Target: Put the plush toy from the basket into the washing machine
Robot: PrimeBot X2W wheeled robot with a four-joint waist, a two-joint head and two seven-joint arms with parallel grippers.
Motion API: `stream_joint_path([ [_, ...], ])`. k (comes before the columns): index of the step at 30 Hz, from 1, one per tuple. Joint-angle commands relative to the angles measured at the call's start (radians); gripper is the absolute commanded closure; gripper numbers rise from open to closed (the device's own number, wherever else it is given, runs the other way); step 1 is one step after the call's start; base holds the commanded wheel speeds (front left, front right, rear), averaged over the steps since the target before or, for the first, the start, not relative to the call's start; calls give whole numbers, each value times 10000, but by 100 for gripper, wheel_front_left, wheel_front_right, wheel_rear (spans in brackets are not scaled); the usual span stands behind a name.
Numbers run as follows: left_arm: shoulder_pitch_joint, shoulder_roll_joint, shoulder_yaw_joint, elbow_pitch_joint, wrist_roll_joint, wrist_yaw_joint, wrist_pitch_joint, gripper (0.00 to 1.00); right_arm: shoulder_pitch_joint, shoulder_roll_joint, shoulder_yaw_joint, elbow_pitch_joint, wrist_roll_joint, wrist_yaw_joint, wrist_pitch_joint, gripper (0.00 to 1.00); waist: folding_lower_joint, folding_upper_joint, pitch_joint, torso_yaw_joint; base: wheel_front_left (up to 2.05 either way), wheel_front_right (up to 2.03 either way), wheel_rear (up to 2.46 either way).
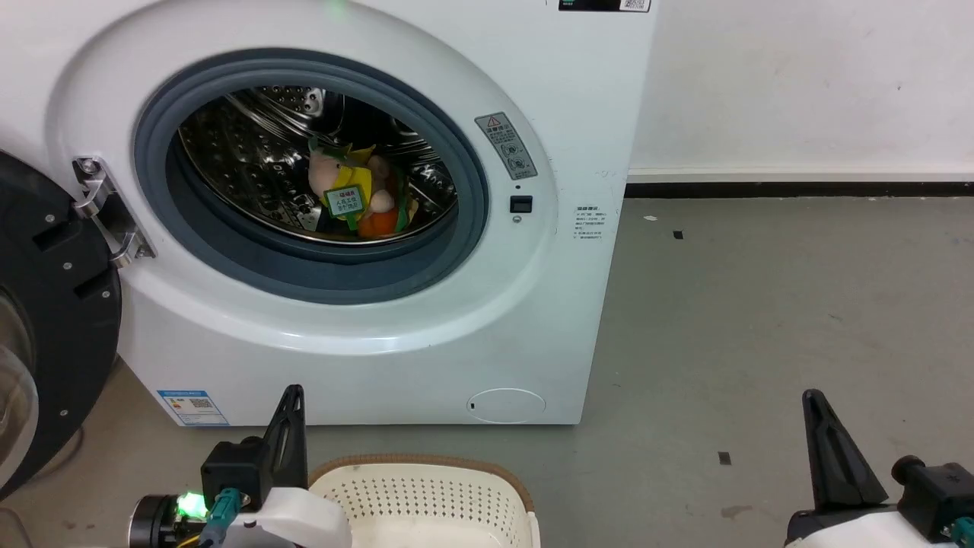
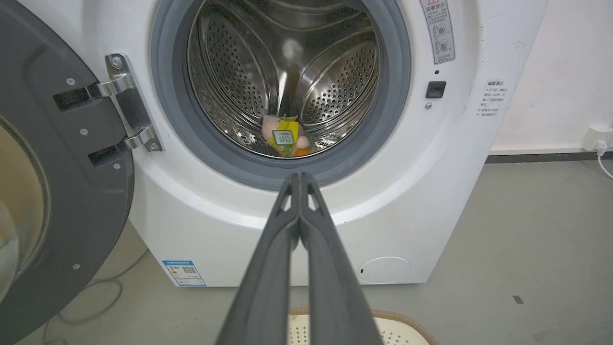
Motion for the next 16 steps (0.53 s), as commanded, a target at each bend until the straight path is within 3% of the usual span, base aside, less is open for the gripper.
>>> stream_joint_path([
  [1, 85, -27, 48, -117, 79, -21, 51, 100, -179, -1, 31, 36, -116, -3, 59, 100, 0, -1, 2, 0, 0, 0, 0],
  [16, 108, -75, 122, -401, 169, -122, 357, 100, -335, -1, 164, 73, -398, -4, 367, 100, 0, -1, 21, -6, 0, 0, 0],
])
